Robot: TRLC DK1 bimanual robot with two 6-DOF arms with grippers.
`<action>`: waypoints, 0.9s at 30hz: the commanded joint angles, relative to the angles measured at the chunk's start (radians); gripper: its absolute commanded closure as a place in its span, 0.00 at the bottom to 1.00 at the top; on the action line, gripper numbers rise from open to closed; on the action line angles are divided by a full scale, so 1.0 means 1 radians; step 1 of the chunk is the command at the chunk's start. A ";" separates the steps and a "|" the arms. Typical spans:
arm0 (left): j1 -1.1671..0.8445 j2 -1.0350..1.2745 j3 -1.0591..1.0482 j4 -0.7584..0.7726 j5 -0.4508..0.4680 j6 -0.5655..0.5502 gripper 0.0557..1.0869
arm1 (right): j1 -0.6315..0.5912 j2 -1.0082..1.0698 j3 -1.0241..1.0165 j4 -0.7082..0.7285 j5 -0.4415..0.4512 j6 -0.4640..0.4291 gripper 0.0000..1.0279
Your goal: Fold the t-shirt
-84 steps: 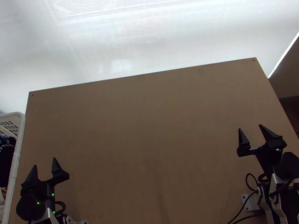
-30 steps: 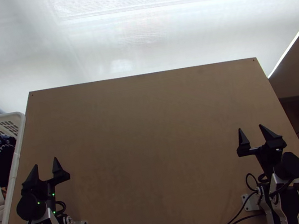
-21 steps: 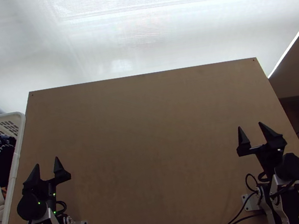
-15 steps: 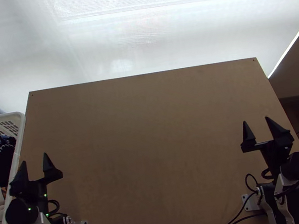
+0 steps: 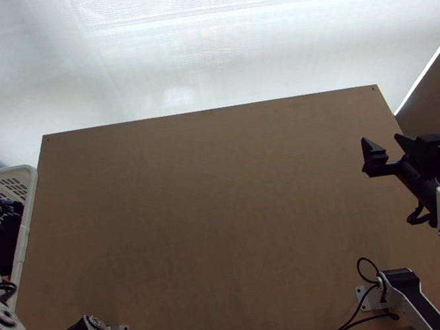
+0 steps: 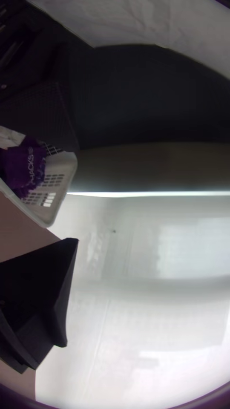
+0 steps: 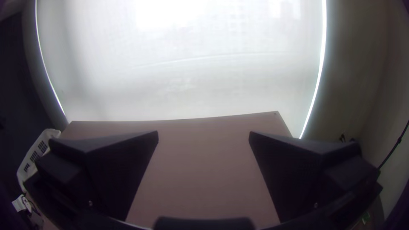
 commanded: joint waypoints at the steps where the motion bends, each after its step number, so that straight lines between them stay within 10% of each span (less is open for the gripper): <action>1: 0.248 0.360 0.226 -0.126 -0.022 -0.004 0.05 | 0.031 0.098 0.189 -0.100 0.023 0.049 0.04; 7: 0.310 0.610 0.206 -0.083 -0.200 0.169 0.05 | 0.081 0.055 0.227 -0.253 0.034 -0.034 0.04; 27: 0.425 1.262 0.283 0.088 -0.189 0.355 0.05 | 0.086 0.052 0.196 -0.360 -0.009 -0.037 0.04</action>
